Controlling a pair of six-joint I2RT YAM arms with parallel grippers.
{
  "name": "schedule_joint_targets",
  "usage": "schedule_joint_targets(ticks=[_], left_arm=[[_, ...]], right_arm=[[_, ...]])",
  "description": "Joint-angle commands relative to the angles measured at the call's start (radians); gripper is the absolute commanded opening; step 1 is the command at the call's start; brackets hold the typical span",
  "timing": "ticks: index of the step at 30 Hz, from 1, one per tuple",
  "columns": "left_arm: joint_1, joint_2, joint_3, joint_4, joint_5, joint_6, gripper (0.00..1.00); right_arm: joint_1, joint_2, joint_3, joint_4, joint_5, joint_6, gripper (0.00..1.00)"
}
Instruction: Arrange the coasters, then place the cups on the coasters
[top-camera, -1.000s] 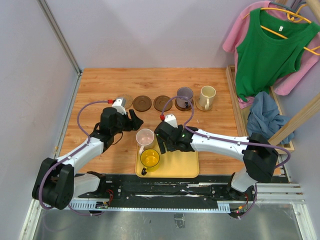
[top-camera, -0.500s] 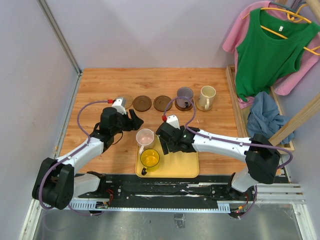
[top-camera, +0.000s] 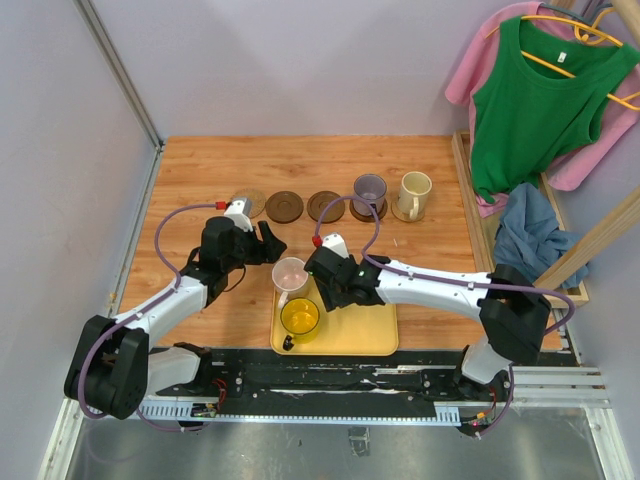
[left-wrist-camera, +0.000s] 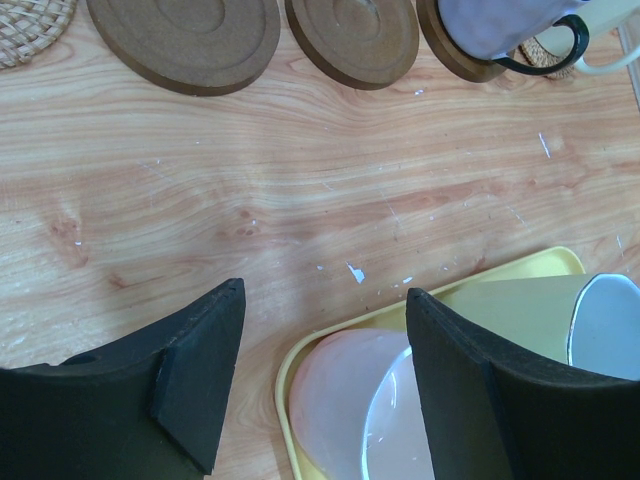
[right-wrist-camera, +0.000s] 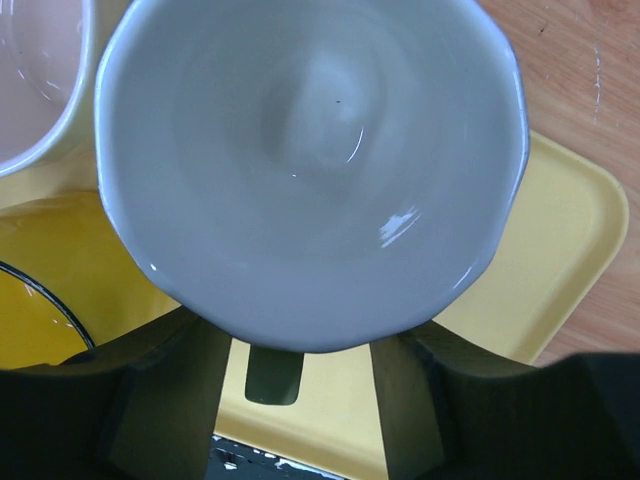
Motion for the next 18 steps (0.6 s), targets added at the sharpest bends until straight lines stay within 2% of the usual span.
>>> schedule_joint_targets(ticks=[1, 5, 9, 13, 18], left_arm=[[-0.012, -0.010, -0.009, 0.027, -0.006, 0.004, 0.69], [-0.013, -0.004, -0.009, 0.029, -0.005, 0.003, 0.70], [-0.012, -0.002, -0.010, 0.029, -0.006, 0.009, 0.70], [-0.013, -0.002, -0.014, 0.029, -0.009, 0.009, 0.70], [-0.011, -0.006, -0.013, 0.032, -0.007, 0.012, 0.70]], right_arm=[[0.014, 0.022, 0.034, 0.004, -0.002, -0.010, 0.49], [0.014, 0.039, 0.046, 0.002, -0.010, -0.011, 0.32], [0.015, 0.049, 0.055, -0.007, -0.008, -0.011, 0.03], [0.016, 0.040, 0.057, -0.013, 0.006, -0.007, 0.01], [0.016, 0.002, 0.099, -0.066, 0.108, 0.032, 0.01]])
